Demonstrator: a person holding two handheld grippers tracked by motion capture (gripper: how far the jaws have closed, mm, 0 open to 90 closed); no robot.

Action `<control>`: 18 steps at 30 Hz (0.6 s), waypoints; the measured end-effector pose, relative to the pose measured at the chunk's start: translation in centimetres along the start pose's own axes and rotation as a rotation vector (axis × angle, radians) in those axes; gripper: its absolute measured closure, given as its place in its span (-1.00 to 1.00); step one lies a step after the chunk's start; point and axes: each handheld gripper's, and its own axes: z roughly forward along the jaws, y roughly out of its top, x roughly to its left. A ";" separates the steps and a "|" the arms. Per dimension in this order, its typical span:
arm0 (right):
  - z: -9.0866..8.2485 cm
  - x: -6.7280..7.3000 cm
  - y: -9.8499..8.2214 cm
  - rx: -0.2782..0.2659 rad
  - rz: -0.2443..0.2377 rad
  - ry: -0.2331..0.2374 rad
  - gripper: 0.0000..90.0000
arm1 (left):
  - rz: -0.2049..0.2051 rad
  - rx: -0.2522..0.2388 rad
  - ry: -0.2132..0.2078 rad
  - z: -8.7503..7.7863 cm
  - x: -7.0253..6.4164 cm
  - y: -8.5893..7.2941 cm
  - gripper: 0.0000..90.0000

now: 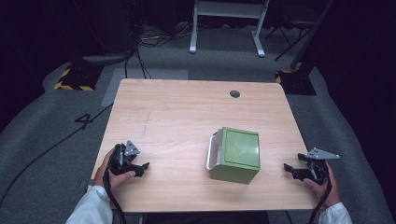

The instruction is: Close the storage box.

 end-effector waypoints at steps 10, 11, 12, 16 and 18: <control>0.0 0.0 0.0 0.000 0.000 0.001 -0.65 | -0.050 -0.049 -0.046 -0.4 1.2 -1.7 -0.61; 0.0 0.0 0.0 0.001 0.000 0.002 -0.65 | -0.052 -0.059 -0.048 -0.4 1.1 -1.9 -0.61; 0.0 0.0 0.0 0.000 -0.001 0.003 -0.65 | -0.054 -0.075 -0.048 -0.3 1.1 -2.1 -0.62; 0.0 0.0 0.0 -0.001 -0.005 0.001 -0.65 | -0.059 -0.088 -0.039 -0.3 0.9 -2.2 -0.64; 0.0 0.0 0.0 -0.001 -0.008 0.002 -0.65 | -0.067 -0.084 -0.031 -0.3 0.8 -2.2 -0.65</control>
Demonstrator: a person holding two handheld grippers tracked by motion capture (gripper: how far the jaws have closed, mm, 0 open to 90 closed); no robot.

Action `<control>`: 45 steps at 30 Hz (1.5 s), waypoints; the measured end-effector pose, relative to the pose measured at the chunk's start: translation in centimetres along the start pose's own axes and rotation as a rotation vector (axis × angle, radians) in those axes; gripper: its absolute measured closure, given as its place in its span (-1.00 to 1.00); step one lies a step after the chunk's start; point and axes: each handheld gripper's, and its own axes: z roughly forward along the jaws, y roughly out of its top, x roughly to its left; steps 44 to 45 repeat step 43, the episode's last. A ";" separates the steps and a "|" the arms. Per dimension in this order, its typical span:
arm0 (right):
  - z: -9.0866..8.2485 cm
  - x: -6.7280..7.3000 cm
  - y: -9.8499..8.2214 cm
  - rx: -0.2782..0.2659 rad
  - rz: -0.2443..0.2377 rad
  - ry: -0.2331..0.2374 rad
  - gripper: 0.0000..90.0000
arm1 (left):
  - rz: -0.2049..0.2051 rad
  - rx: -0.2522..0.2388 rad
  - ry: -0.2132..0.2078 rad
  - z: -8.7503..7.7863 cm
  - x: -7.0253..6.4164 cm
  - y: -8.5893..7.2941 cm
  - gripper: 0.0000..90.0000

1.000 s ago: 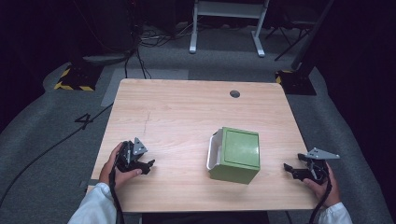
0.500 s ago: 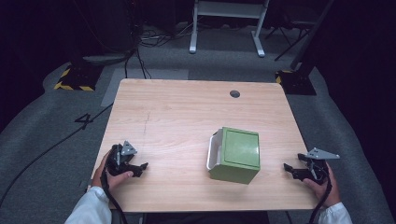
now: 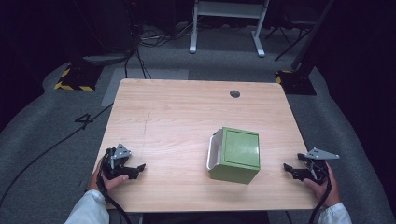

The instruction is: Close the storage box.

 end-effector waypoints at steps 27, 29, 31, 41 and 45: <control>0.0 0.0 0.0 0.000 -0.002 0.001 -0.65 | -0.002 -0.002 -0.003 0.1 0.0 0.0 -0.66; 0.0 0.0 0.0 0.000 -0.002 0.001 -0.65 | -0.003 -0.002 -0.004 0.1 0.0 0.0 -0.66; 0.0 0.0 0.0 0.001 -0.001 0.002 -0.65 | -0.003 -0.002 -0.004 0.1 0.0 0.0 -0.66; 0.0 0.1 0.0 -0.001 -0.004 -0.001 -0.65 | -0.011 -0.004 0.002 0.1 -0.1 0.0 -0.66; 0.0 0.1 0.0 -0.002 -0.006 -0.003 -0.65 | -0.011 -0.003 0.002 0.1 -0.1 0.0 -0.66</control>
